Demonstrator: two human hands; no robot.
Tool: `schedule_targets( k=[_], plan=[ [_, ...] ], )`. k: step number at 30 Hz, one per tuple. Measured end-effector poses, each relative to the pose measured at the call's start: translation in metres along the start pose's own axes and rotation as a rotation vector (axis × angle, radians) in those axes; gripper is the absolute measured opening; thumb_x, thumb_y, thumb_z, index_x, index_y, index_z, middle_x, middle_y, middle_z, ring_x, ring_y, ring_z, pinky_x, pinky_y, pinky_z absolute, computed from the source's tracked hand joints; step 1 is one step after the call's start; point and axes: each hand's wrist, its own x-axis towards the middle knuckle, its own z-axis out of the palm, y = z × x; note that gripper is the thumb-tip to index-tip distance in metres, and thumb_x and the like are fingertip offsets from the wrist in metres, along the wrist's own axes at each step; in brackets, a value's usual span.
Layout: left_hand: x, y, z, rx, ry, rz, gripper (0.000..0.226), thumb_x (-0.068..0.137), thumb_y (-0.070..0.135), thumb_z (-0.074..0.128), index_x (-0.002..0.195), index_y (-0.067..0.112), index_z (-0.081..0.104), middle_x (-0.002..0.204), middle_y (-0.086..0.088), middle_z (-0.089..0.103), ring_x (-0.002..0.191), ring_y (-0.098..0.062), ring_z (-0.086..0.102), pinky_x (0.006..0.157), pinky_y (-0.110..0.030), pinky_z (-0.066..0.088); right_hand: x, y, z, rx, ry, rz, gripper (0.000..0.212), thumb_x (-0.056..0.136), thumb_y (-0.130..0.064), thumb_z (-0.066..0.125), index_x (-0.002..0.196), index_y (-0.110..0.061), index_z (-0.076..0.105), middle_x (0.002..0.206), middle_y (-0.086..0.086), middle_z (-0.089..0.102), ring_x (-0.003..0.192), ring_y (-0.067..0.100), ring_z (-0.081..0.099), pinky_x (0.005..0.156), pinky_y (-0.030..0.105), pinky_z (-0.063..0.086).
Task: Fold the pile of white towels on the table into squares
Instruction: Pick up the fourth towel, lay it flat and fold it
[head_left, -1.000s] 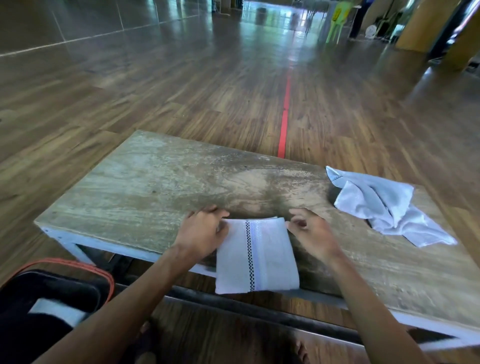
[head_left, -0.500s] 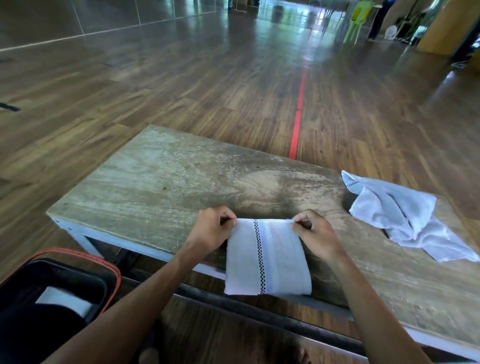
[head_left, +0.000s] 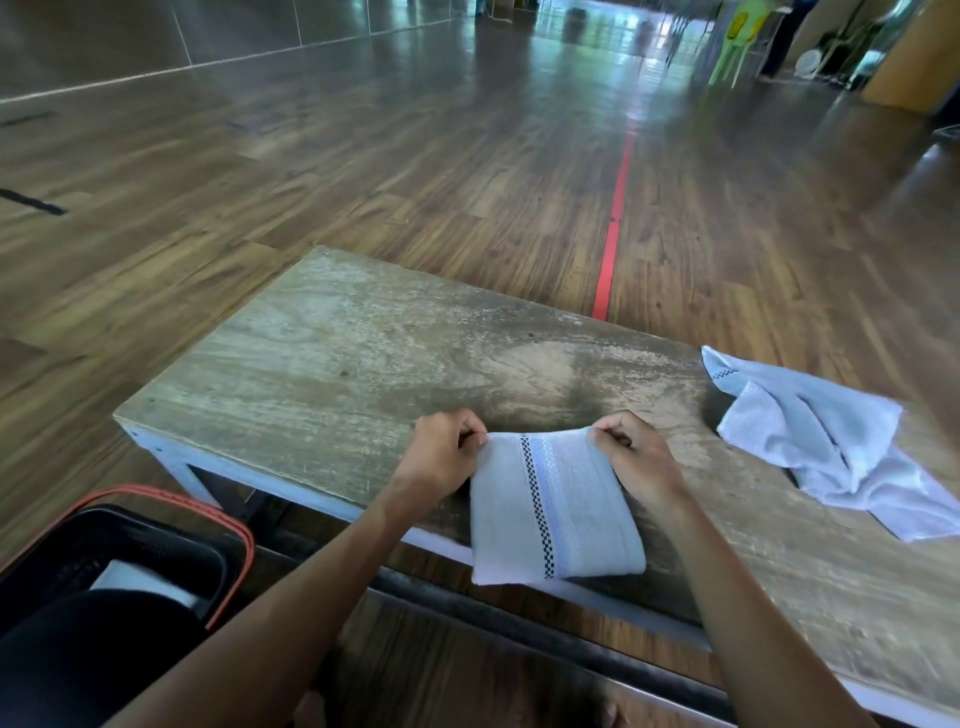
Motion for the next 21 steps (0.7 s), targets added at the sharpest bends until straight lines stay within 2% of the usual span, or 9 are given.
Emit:
schedule_targets(
  k=[3, 4, 6, 8, 10, 12, 15, 18, 21],
  plan=[
    [0.000, 0.000, -0.002, 0.024, -0.032, 0.020, 0.008, 0.091, 0.011, 0.057, 0.089, 0.012, 0.065, 0.086, 0.001, 0.067, 0.076, -0.006, 0.054, 0.057, -0.004, 0.037, 0.003, 0.000, 0.001, -0.062, -0.001, 0.024, 0.009, 0.087, -0.029, 0.063, 0.079, -0.029, 0.061, 0.083, -0.012, 0.065, 0.082, 0.009, 0.059, 0.068, 0.026, 0.043],
    [0.000, 0.000, -0.002, 0.046, -0.049, 0.024, 0.007, 0.091, 0.013, 0.057, 0.089, 0.013, 0.064, 0.086, 0.001, 0.067, 0.076, -0.008, 0.056, 0.060, -0.008, 0.041, 0.004, 0.001, 0.001, -0.093, 0.000, 0.039, 0.010, 0.087, -0.033, 0.064, 0.078, -0.029, 0.060, 0.083, -0.011, 0.065, 0.082, 0.011, 0.060, 0.070, 0.029, 0.044],
    [0.001, -0.004, -0.003, 0.106, -0.065, 0.019, 0.006, 0.091, 0.020, 0.057, 0.087, 0.019, 0.062, 0.083, 0.001, 0.068, 0.077, -0.013, 0.060, 0.070, -0.029, 0.052, 0.005, 0.002, 0.000, -0.137, -0.001, 0.069, 0.013, 0.085, -0.039, 0.064, 0.078, -0.028, 0.059, 0.084, -0.010, 0.064, 0.083, 0.013, 0.059, 0.073, 0.034, 0.045],
    [0.000, -0.005, -0.006, 0.137, -0.072, -0.009, 0.005, 0.090, 0.025, 0.059, 0.088, 0.021, 0.062, 0.084, 0.003, 0.068, 0.080, -0.016, 0.062, 0.075, -0.038, 0.053, 0.003, -0.001, 0.003, -0.177, 0.030, 0.056, 0.015, 0.085, -0.040, 0.063, 0.078, -0.030, 0.054, 0.080, -0.012, 0.061, 0.079, 0.013, 0.058, 0.070, 0.034, 0.045],
    [-0.002, -0.004, -0.007, 0.215, -0.031, 0.027, 0.012, 0.090, 0.029, 0.059, 0.099, 0.021, 0.061, 0.098, 0.002, 0.067, 0.090, -0.019, 0.063, 0.081, -0.036, 0.051, 0.000, -0.007, 0.006, -0.322, 0.083, -0.024, 0.015, 0.088, -0.037, 0.060, 0.078, -0.028, 0.052, 0.073, -0.011, 0.059, 0.072, 0.015, 0.056, 0.063, 0.032, 0.042],
    [-0.008, 0.002, -0.006, 0.344, 0.063, 0.182, 0.022, 0.092, 0.027, 0.055, 0.113, 0.022, 0.059, 0.114, 0.002, 0.060, 0.101, -0.020, 0.058, 0.088, -0.033, 0.043, -0.006, -0.015, 0.008, -0.534, 0.107, -0.102, 0.011, 0.091, -0.033, 0.056, 0.081, -0.030, 0.056, 0.077, -0.009, 0.063, 0.071, 0.016, 0.055, 0.061, 0.028, 0.038],
    [-0.023, 0.014, 0.002, 0.460, -0.006, 0.391, 0.040, 0.096, 0.033, 0.035, 0.132, 0.023, 0.049, 0.137, 0.003, 0.051, 0.123, -0.016, 0.047, 0.099, -0.035, 0.031, -0.011, -0.016, 0.009, -0.681, 0.144, -0.183, 0.014, 0.094, -0.034, 0.052, 0.095, -0.034, 0.066, 0.090, -0.009, 0.068, 0.079, 0.015, 0.055, 0.082, 0.029, 0.034],
    [-0.036, 0.006, 0.016, 0.596, -0.202, 0.389, 0.066, 0.092, 0.049, 0.008, 0.148, 0.018, 0.026, 0.158, 0.001, 0.020, 0.145, -0.013, 0.014, 0.116, -0.041, 0.015, -0.017, -0.010, 0.008, -0.802, 0.126, -0.219, 0.028, 0.097, -0.039, 0.042, 0.112, -0.034, 0.066, 0.112, -0.007, 0.064, 0.106, 0.018, 0.054, 0.094, 0.035, 0.029],
    [-0.037, -0.003, 0.023, 0.641, -0.245, 0.371, 0.079, 0.085, 0.055, -0.007, 0.151, 0.015, 0.011, 0.160, -0.001, 0.004, 0.147, -0.013, -0.004, 0.119, -0.043, 0.004, -0.025, -0.018, 0.010, -1.034, 0.036, -0.198, 0.044, 0.099, -0.042, 0.025, 0.131, -0.029, 0.051, 0.133, -0.005, 0.049, 0.122, 0.018, 0.039, 0.098, 0.036, 0.024]
  ],
)
